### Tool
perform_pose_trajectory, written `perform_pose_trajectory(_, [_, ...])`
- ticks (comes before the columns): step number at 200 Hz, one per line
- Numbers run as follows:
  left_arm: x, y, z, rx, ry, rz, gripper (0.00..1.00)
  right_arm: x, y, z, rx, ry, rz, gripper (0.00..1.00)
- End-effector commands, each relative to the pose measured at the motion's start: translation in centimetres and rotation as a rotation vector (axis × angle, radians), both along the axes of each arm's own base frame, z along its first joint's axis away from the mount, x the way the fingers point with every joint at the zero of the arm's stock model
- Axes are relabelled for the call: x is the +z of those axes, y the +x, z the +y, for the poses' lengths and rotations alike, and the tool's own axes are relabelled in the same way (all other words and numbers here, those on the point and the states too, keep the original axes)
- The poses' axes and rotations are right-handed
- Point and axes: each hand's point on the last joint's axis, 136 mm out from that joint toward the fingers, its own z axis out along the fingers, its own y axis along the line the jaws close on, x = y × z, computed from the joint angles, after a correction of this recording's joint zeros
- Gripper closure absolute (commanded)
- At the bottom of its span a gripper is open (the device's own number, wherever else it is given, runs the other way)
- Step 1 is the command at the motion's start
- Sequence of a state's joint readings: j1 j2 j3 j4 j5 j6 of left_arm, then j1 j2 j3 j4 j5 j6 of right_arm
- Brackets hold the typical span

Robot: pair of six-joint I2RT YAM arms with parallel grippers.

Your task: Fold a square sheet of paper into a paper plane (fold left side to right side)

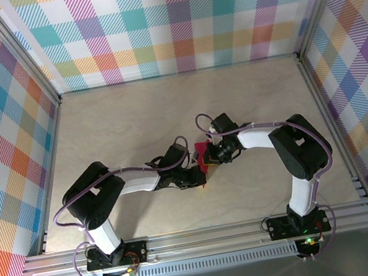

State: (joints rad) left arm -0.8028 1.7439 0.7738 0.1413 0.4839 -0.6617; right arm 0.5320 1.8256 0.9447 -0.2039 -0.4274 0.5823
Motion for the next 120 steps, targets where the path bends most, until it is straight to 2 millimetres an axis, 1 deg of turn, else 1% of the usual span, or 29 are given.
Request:
perform_pose_trajectory(1, [-1.08,-0.91,0.66,-0.006,0.031,0.016,1.00,-5.25,-3.20,-4.40,-0.018,-0.243,0.131,1.00])
perform_pose_trajectory(75, [-1.21,-1.21,0.86,-0.008,0.027,0.020,1.00,-5.42,-3.20,-4.39,-0.020,-0.245,0.139,1.00])
perform_pose_trajectory(120, [-1.47,-1.83,1.04,-0.020,0.021,0.034,1.00,-5.46,-3.17,-4.44,-0.020,-0.251,0.140,1.00])
